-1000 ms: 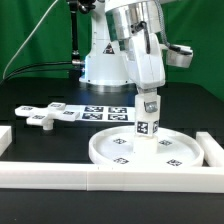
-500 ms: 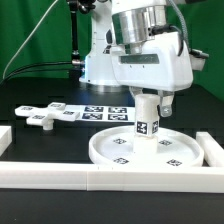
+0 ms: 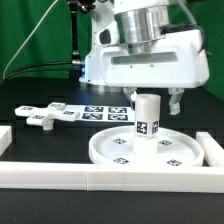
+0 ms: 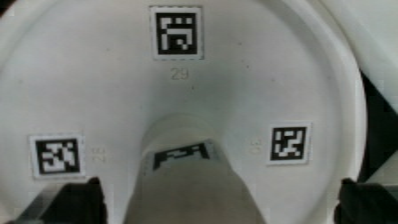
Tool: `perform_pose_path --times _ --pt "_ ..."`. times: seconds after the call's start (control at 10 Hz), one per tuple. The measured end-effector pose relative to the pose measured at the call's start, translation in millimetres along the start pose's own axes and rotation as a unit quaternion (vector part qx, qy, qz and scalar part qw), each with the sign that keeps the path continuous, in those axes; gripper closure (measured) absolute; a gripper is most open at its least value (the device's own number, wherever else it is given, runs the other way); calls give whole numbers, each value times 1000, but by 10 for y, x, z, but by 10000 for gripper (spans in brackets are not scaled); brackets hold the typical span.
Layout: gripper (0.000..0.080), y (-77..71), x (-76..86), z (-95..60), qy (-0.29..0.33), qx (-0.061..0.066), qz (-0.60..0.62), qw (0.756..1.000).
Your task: Assemble round table
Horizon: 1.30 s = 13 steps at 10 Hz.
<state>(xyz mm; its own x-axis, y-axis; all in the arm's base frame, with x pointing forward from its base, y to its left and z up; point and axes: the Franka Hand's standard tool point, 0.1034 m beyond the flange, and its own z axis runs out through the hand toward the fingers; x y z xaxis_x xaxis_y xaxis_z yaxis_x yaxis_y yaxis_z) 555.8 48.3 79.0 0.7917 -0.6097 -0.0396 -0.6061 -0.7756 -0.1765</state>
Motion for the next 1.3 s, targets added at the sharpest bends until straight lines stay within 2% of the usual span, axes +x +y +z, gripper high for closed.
perform_pose_path --times 0.4,0.7,1.1,1.3 --pt "150 16 10 1 1 -1 -124 992" --pt "150 17 4 -1 -4 -6 -236 972" --pt "150 5 19 7 -3 -22 -398 917" --pt "150 15 31 6 -5 -24 -458 888"
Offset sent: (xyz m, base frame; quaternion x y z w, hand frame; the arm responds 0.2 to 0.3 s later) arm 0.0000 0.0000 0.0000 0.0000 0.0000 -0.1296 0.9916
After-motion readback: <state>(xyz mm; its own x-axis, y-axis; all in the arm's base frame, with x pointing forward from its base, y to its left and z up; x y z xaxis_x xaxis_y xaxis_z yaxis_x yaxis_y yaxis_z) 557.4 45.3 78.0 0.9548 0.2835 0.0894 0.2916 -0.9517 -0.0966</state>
